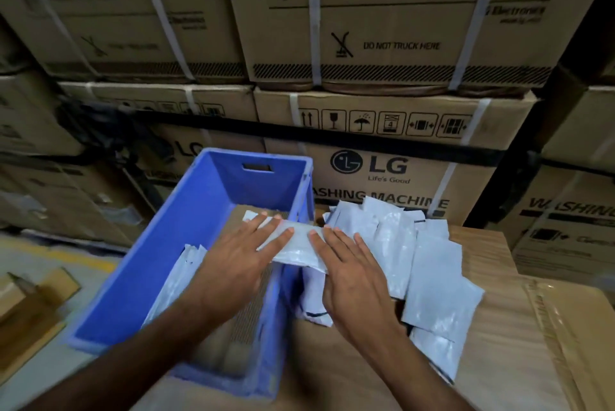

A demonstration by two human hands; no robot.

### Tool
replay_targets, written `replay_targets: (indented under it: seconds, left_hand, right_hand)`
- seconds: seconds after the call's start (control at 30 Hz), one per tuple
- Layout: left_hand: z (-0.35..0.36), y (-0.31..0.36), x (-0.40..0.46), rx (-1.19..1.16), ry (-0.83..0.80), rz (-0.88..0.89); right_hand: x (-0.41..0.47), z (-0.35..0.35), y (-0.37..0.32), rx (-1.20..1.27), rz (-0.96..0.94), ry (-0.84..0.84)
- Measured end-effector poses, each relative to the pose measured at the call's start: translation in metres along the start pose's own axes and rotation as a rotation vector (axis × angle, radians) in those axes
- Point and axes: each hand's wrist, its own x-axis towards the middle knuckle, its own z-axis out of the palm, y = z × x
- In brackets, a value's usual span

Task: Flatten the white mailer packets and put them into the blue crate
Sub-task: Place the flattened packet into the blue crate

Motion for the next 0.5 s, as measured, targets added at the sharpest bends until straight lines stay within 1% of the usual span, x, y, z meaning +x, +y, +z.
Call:
replay_targets:
  seconds: [0.1, 0.17, 0.23, 0.33, 0.43, 0.5]
  left_hand:
    - [-0.004, -0.063, -0.013, 0.055, -0.081, 0.023]
    - [0.001, -0.108, -0.022, 0.082, -0.185, 0.052]
    - [0.008, -0.146, -0.029, 0.103, -0.269, 0.125]
    - [0.027, -0.193, -0.037, 0.108, -0.323, 0.304]
    - [0.053, -0.222, -0.034, 0.102, -0.335, 0.518]
    - [0.066, -0.227, -0.025, 0.059, -0.339, 0.655]
  right_hand:
    - [0.024, 0.025, -0.047, 0.010, 0.021, -0.056]
    - [0.036, 0.046, -0.081, -0.013, 0.023, -0.089]
    - [0.044, 0.066, -0.114, -0.011, 0.049, -0.145]
    - [0.050, 0.103, -0.154, -0.007, 0.158, -0.257]
    - [0.051, 0.132, -0.183, 0.022, 0.285, -0.375]
    - [0.051, 0.149, -0.193, 0.102, 0.391, -0.598]
